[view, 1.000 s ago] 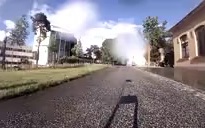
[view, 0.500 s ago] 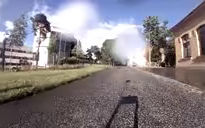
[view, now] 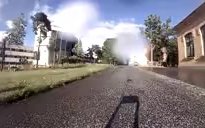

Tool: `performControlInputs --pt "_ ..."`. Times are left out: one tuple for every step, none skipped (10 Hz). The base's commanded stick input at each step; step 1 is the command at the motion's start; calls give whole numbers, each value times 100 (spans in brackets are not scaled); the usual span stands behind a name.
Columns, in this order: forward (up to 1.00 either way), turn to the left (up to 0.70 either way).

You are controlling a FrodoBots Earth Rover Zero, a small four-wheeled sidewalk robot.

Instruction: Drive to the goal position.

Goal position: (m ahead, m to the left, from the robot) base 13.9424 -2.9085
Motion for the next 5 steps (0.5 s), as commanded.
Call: performControlInputs --pt "70 0" --pt "70 0" --pt "70 0" --pt "70 0" --pt "70 0"
